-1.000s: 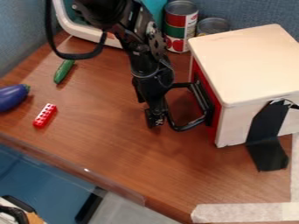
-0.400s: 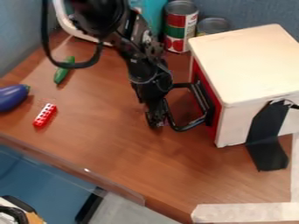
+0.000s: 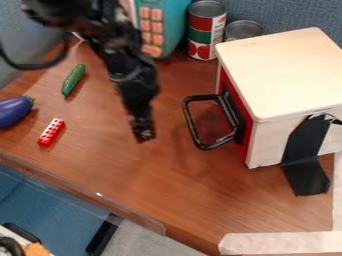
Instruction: Closed the drawer
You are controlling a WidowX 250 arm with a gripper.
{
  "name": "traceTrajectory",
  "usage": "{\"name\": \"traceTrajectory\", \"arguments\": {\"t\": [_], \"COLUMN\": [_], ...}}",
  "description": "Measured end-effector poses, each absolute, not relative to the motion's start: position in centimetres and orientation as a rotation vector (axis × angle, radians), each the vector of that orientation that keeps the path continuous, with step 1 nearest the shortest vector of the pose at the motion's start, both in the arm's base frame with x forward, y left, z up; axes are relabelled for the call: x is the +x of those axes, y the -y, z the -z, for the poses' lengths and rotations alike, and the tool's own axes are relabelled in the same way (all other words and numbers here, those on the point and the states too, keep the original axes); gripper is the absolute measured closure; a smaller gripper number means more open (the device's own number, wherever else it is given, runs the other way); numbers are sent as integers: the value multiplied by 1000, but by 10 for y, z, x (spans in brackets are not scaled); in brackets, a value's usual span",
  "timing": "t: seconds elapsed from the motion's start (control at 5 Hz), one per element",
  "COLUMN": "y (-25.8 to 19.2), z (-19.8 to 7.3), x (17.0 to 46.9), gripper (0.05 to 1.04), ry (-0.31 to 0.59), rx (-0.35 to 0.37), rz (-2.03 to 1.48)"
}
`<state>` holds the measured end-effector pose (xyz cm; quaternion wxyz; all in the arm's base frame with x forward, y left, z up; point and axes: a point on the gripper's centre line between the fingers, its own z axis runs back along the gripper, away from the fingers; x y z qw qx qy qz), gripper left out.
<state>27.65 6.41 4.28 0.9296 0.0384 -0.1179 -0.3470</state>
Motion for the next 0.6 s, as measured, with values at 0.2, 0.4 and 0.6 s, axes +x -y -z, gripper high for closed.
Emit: {"name": "traceTrajectory", "arguments": {"t": [0.2, 0.4, 0.6], "y": [-88, -107, -120], "z": [-59, -76, -96], "x": [263, 245, 233], "gripper": [82, 82, 82], "ry": [186, 149, 177], "rx": [32, 12, 116], "rz": [679, 660, 631]}}
